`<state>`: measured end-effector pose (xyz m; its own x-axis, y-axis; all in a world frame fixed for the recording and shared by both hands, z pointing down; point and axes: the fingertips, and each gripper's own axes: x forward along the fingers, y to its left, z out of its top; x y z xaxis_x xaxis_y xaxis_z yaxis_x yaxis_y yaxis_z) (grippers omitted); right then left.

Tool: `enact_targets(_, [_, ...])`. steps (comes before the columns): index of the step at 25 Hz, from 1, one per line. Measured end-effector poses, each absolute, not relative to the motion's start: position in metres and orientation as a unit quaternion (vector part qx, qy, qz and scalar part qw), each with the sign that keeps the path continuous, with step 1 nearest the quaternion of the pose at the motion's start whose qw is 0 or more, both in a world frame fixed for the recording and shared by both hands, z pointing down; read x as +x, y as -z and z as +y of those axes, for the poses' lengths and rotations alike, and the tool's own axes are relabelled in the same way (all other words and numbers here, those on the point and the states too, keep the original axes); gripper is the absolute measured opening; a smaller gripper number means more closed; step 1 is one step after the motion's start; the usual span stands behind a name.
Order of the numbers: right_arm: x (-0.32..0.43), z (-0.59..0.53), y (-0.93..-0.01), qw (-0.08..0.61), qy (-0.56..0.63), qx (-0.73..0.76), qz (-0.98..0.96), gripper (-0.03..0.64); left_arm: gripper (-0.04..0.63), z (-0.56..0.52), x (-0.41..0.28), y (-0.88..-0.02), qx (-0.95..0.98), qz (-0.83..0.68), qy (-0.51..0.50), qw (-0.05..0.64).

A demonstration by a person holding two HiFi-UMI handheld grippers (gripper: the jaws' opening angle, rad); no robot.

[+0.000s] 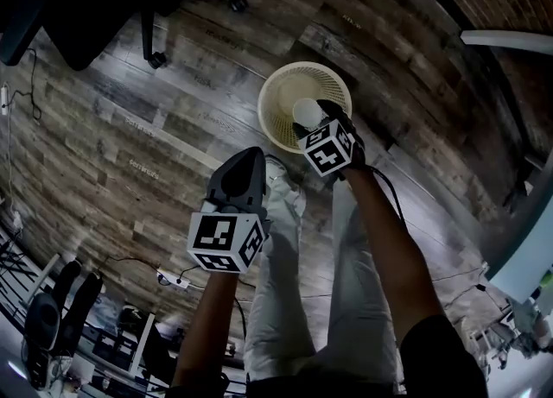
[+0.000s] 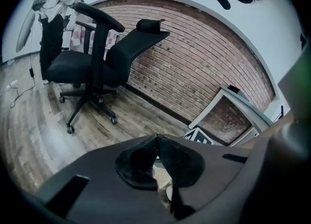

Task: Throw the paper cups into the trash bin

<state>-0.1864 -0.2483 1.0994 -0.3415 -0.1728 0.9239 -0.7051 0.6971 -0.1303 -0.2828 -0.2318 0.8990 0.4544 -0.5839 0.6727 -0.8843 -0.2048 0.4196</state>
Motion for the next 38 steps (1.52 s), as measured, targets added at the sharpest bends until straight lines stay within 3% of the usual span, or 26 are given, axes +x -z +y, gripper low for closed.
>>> enact_targets(12, [-0.173, -0.250, -1.103, 0.511, -0.285, 0.298, -0.755, 0.330, 0.003, -0.242, -0.283, -0.899, 0.753, -0.486, -0.188, 0.402])
enact_targets(20, [-0.170, -0.251, -1.048, 0.482, -0.297, 0.298, -0.768, 0.322, 0.003, -0.258, -0.285, -0.862, 0.764, -0.492, -0.181, 0.377])
enact_targets(23, [-0.165, -0.258, -1.015, 0.469, -0.285, 0.322, -0.771, 0.205, 0.003, -0.264, -0.287, -0.841, 0.766, -0.496, -0.175, 0.371])
enact_targets(27, [-0.157, -0.262, -0.969, 0.457, -0.276, 0.343, -0.773, 0.110, 0.003, -0.261, -0.285, -0.811, 0.771, -0.494, -0.175, 0.361])
enact_targets(31, [-0.157, -0.276, -0.910, 0.426, -0.265, 0.367, -0.783, 0.047, 0.003, -0.261, -0.288, -0.779, 0.774, -0.499, -0.174, 0.349])
enact_targets(38, [-0.162, -0.307, -0.791, 0.352, -0.239, 0.407, -0.808, 0.008, 0.003, -0.268, -0.287, -0.715, 0.787, -0.504, -0.165, 0.315])
